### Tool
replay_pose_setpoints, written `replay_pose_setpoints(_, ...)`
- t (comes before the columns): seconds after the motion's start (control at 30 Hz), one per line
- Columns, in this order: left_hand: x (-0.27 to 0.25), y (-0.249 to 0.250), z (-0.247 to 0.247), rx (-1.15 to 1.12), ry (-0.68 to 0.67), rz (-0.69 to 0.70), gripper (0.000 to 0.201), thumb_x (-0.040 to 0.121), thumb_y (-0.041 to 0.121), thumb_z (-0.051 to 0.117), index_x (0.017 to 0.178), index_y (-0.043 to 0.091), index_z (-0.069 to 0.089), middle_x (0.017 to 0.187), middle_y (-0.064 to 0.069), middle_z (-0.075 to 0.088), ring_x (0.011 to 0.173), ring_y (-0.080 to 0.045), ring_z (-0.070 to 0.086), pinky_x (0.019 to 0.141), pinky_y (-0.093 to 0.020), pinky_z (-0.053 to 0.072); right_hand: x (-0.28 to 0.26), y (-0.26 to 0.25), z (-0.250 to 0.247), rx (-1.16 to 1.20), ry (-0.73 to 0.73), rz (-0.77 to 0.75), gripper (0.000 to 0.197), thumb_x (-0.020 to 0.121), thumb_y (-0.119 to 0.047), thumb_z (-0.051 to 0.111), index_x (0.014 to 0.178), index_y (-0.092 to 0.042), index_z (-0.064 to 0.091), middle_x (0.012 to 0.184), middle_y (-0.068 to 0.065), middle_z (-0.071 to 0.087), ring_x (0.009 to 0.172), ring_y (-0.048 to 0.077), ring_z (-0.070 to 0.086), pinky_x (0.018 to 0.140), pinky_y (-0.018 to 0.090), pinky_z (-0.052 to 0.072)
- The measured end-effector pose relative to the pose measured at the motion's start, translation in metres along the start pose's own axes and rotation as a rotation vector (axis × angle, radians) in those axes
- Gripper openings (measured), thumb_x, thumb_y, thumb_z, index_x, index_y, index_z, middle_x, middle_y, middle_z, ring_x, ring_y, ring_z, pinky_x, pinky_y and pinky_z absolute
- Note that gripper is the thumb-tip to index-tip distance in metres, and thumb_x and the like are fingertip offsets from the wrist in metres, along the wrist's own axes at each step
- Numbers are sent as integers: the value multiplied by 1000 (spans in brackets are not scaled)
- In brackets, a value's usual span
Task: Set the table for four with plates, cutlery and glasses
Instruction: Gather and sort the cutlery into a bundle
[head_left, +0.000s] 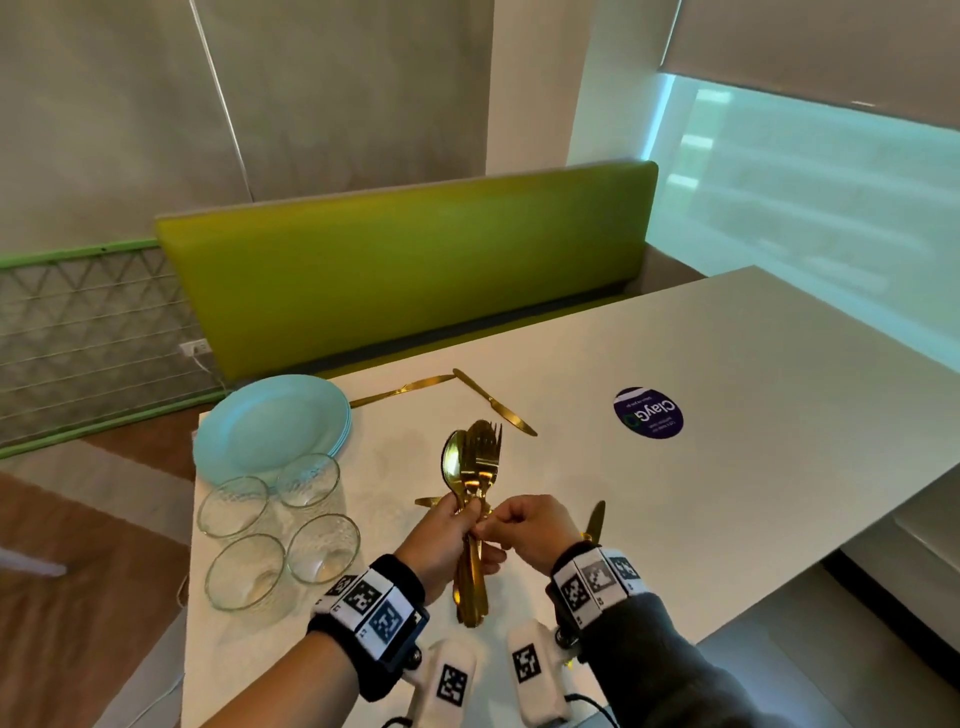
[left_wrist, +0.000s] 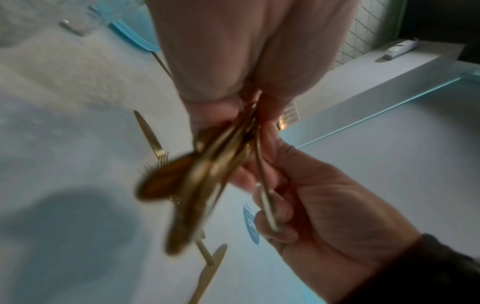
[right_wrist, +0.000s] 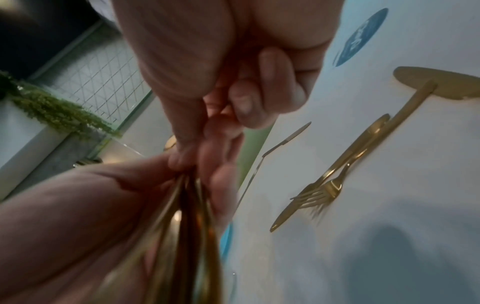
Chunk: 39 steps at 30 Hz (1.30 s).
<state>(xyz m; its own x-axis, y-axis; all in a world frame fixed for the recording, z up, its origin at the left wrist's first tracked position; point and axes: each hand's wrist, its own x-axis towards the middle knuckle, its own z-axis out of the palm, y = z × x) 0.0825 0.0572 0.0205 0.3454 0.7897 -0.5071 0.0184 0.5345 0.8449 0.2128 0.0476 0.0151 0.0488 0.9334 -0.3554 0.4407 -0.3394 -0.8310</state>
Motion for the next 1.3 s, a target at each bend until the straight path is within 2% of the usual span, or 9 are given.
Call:
replay_pose_setpoints(0.23,25,5,-9,44,161,-21,19,100,19,35,99,8,49,73,-6,48,55,-16,48,53,-27,42,42,18,-29,-250,46,60,18,77,-33,74,69,-23,61,74,-9,60,71,6,54,57,13,40)
replay_pose_setpoints(0.37,34,4,-19,-7,255,-19,14,99,17,38,103,7,47,71,-4,46,57,-15,45,55,-26,42,58,41,-29,-665,-50,118,3,87,-27,60,90,-26,61,102,-1,63,91,14,57,84,25,50)
replay_pose_setpoints(0.43,38,2,-21,-21,270,-17,12,99,16,39,103,7,46,69,-3,45,56,-14,44,55,-25,41,63,51,-23,-766,-64,126,16,90,-23,56,103,-25,63,111,-1,63,101,16,60,88,26,50)
replay_pose_setpoints(0.77,49,-8,-27,-20,362,-25,12,97,15,42,91,12,51,75,-5,48,62,-16,49,62,-31,46,79,61,-13,-928,-99,85,22,93,-23,52,113,-21,60,114,0,59,103,17,59,88,27,48)
replay_pose_setpoints(0.87,49,-6,-29,-31,384,-9,17,98,14,40,85,13,50,76,-5,48,62,-17,49,62,-31,46,78,57,-16,-879,-105,74,19,93,-23,52,110,-22,60,115,0,56,105,19,57,90,29,47)
replay_pose_setpoints(0.97,49,-5,-30,-60,413,14,18,99,13,38,84,11,48,77,-6,50,61,-18,50,61,-30,46,79,48,-23,-750,-68,77,6,91,-24,55,89,-27,60,105,-2,57,98,18,58,87,28,48)
replay_pose_setpoints(1.1,48,-2,-31,-93,402,32,16,99,12,37,87,11,47,79,-7,54,61,-19,53,58,-29,47,76,25,-37,-321,44,66,22,85,-22,66,66,-27,56,80,-5,61,72,9,54,62,15,44)
replay_pose_setpoints(1.2,45,2,-26,-101,321,26,11,100,13,37,97,8,46,85,-10,60,67,-20,59,60,-27,49,67,2,-34,13,-50,100,15,83,-19,69,69,-21,63,63,-7,58,53,6,47,50,17,36)
replay_pose_setpoints(1.3,42,6,-17,-93,235,29,12,100,13,36,101,8,47,89,-12,63,72,-21,63,63,-27,51,59,-10,-19,157,-161,137,11,84,-18,67,73,-16,66,62,0,61,43,8,44,42,19,36)
